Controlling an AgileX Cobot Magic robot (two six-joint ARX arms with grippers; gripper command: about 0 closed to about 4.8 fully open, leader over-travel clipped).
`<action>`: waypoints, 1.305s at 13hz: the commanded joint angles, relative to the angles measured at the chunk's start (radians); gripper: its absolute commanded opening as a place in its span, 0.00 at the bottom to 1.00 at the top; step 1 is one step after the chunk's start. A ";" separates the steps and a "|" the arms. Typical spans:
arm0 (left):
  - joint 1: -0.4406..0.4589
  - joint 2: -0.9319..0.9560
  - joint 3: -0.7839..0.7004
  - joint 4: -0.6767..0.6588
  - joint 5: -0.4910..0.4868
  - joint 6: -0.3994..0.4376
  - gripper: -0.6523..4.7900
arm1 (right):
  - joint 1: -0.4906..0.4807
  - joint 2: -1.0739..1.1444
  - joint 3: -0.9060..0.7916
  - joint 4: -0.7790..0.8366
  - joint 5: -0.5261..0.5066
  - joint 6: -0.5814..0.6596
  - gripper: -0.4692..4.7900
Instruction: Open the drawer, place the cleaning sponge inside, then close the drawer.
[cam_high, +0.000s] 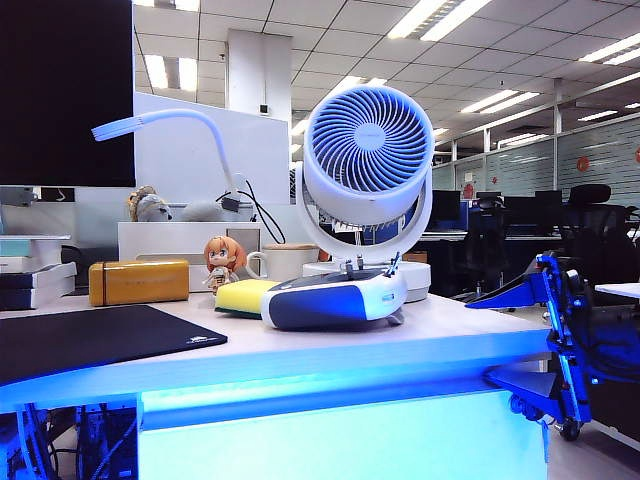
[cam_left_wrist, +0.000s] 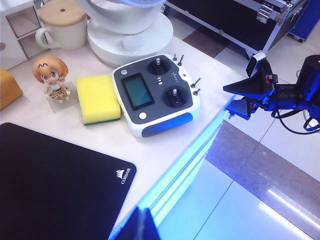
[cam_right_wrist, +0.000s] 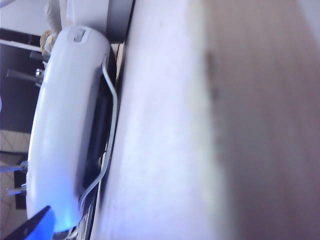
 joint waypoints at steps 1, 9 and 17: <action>0.001 -0.002 0.005 0.003 0.005 0.000 0.11 | 0.004 -0.007 0.014 0.051 -0.018 -0.010 1.00; 0.001 -0.002 0.005 0.003 0.005 0.000 0.11 | 0.004 -0.016 0.006 0.051 -0.097 -0.002 1.00; 0.001 -0.002 0.005 0.003 0.005 0.000 0.11 | 0.004 -0.067 -0.016 0.052 -0.121 0.009 1.00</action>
